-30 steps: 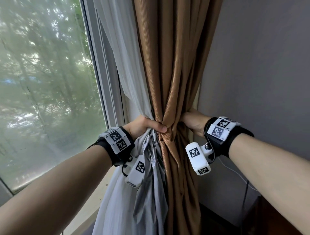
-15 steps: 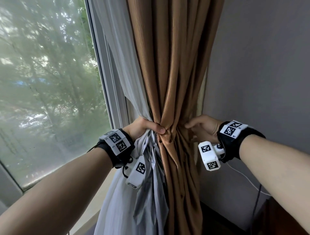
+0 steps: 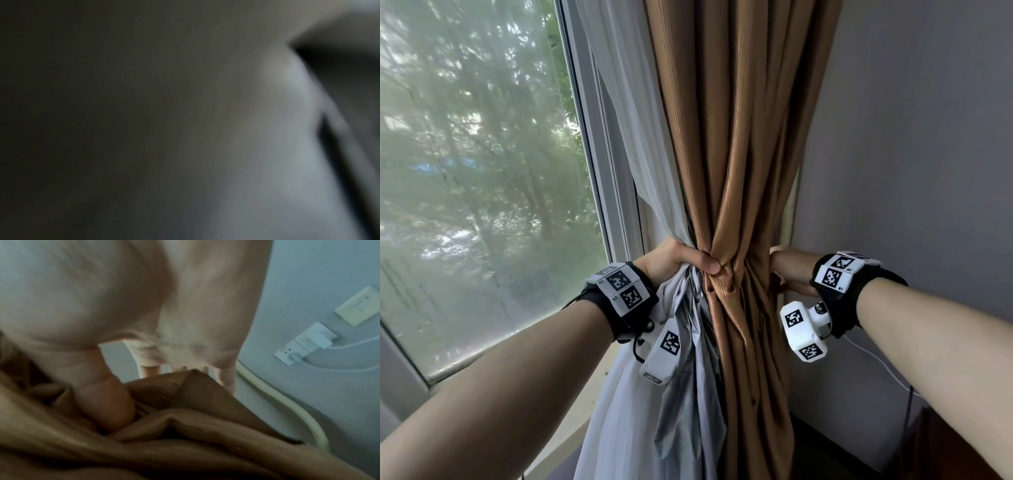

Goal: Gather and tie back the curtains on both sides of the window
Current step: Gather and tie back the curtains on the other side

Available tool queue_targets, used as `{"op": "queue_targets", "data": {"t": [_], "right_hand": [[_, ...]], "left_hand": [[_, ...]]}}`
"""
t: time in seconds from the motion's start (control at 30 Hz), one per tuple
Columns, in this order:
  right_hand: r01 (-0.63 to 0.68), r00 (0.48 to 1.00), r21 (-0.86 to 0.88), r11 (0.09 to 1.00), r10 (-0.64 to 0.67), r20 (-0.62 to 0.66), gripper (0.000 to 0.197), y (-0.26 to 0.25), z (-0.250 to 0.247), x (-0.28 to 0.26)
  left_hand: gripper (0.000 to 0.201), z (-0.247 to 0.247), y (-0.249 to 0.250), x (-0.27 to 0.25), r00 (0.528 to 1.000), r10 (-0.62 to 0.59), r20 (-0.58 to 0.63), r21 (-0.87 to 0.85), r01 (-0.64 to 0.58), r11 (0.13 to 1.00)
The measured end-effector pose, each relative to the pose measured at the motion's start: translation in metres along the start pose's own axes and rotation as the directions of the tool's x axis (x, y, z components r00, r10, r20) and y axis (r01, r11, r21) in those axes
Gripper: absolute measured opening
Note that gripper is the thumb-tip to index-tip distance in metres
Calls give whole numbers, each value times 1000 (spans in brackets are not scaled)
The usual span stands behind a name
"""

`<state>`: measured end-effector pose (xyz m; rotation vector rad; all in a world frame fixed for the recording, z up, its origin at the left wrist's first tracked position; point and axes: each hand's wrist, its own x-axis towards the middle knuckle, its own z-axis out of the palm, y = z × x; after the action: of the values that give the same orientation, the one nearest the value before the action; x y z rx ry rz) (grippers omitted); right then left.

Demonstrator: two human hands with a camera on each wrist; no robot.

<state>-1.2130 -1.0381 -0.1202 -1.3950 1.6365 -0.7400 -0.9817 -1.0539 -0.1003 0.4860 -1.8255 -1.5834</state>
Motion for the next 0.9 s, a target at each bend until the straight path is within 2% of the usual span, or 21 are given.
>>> {"op": "queue_targets", "data": {"t": [0.03,0.13,0.23,0.37,0.53,0.6,0.7,0.8,0.83,0.9], "right_hand": [[2,1000,-38,999,-2,4,14,-2,1,0],[23,1000,-98,995,-22,3,32,-3,-2,6],[67,998,-195,978,-65,17,27,-16,-7,-8],[62,998,-318,946,-68,-7,16,-25,-18,-19],[75,996,-293,953,-86,-24,29,-26,-28,-22],[77,994,-238,968,-92,-54,30,-25,-30,-22],[95,990,-206,974,-114,-86,20,-26,-30,-21],[100,981,-177,979,-126,-146,34,-23,-32,-17],[107,981,-169,980,-132,-144,32,-22,-32,-13],[134,976,-143,981,-155,-151,12,-21,-28,-10]], "left_hand": [[51,1,1,0,1000,-9,8,-2,9,1000],[62,2,3,-1,998,-41,41,-13,41,999],[69,5,4,-2,998,-40,46,-25,42,999],[51,8,5,-3,1000,-21,18,4,21,1000],[35,10,6,-5,1000,-7,5,13,7,1000],[37,10,5,-5,1000,-10,18,-21,11,1000],[37,13,6,-6,999,-2,40,-25,3,1000],[38,14,8,-7,999,-3,41,-28,5,1000],[40,13,8,-7,999,-2,46,-28,3,1000],[41,13,8,-8,999,-4,51,-36,6,999]]}}
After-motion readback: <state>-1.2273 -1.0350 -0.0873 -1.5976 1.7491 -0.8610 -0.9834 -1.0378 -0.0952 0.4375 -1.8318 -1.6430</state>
